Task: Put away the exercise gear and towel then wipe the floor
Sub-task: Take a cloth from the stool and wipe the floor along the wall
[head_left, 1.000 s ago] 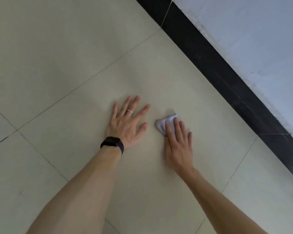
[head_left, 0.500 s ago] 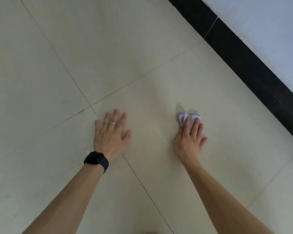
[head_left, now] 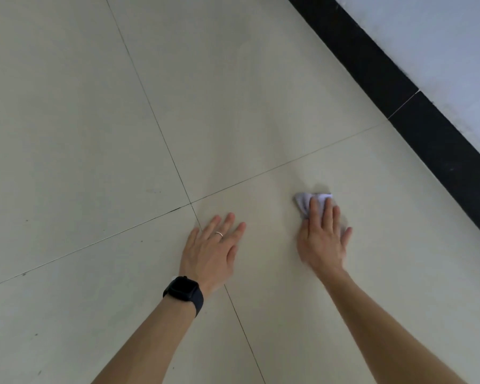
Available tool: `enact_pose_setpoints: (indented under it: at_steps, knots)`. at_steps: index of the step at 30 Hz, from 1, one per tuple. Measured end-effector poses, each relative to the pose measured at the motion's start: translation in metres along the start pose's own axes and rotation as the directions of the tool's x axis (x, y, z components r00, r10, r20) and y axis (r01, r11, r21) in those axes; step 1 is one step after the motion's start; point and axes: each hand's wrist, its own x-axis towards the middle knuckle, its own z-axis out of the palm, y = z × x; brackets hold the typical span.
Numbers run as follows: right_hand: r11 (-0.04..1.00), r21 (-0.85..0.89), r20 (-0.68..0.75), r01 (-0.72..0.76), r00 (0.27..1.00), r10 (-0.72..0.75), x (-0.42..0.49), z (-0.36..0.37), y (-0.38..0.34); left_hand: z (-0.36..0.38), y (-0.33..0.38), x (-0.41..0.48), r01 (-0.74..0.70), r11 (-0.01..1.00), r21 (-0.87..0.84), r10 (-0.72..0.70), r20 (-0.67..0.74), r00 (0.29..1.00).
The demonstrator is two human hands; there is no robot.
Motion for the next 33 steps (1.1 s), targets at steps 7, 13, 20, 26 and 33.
enact_pose_setpoints:
  at_steps: [7, 13, 20, 26, 33]
  knots:
    - [0.700, -0.145, 0.136, 0.699, 0.715, -0.686, -0.064, 0.035, -0.003, -0.010, -0.007, 0.010, -0.076, 0.997, 0.010, 0.077, -0.095, 0.992]
    - [0.955, -0.130, 0.086, 0.268, 0.962, -0.258, 0.037, -0.004, -0.013, -0.036, -0.023, 0.063, -0.022, 0.999, -0.024, 0.017, -0.188, 0.982]
    - [0.974, -0.094, 0.094, 0.205, 0.976, -0.196, 0.076, -0.024, -0.024, -0.051, -0.032, 0.160, 0.124, 0.992, 0.035, -0.122, -0.050, 0.991]
    - [0.998, -0.059, 0.059, 0.024, 0.998, -0.021, 0.147, -0.060, 0.016, -0.053, -0.041, 0.205, 0.160, 0.987, 0.017, -0.156, -0.135, 0.979]
    - [0.947, 0.041, -0.069, -0.318, 0.945, 0.320, 0.189, -0.091, 0.061, -0.054, -0.037, 0.213, 0.178, 0.984, 0.030, -0.175, -0.093, 0.980]
